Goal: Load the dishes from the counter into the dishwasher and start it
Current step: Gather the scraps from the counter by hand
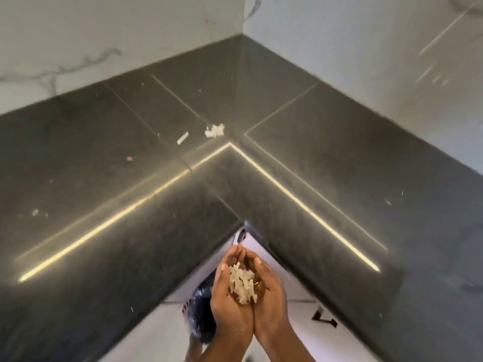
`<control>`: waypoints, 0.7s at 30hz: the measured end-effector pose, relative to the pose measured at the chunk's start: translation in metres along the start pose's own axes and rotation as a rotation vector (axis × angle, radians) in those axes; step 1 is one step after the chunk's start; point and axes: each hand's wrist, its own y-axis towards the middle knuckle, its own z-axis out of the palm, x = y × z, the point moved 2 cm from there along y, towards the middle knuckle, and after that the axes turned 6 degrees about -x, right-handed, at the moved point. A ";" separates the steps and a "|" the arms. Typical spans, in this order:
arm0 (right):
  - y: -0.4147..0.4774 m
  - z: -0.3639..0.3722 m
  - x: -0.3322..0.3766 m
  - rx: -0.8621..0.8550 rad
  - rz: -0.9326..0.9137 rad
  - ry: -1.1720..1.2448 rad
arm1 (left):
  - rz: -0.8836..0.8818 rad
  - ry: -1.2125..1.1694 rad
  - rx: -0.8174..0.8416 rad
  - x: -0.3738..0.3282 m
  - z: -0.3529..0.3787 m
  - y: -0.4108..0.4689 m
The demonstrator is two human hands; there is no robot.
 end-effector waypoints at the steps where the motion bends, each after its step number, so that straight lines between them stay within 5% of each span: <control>1: -0.002 -0.026 -0.010 -0.031 -0.003 -0.042 | -0.025 -0.030 -0.021 0.016 -0.019 -0.005; 4: 0.000 -0.084 -0.038 -0.078 0.104 -0.203 | -0.105 0.020 -0.110 0.055 -0.076 -0.008; 9: 0.032 -0.173 -0.107 -0.241 0.429 0.127 | -0.078 0.245 -0.437 0.096 -0.177 0.012; 11: 0.049 -0.178 -0.138 -0.402 0.447 0.387 | -0.129 0.193 -0.528 0.102 -0.204 0.029; 14: 0.079 -0.196 -0.177 -0.605 0.374 0.264 | -0.160 0.446 -0.646 0.100 -0.252 0.070; 18: 0.144 -0.231 -0.196 -0.446 0.453 -0.012 | -0.146 0.534 -0.541 0.105 -0.296 0.130; 21: 0.189 -0.250 -0.218 -0.426 0.435 0.016 | -0.165 0.446 -0.548 0.112 -0.311 0.175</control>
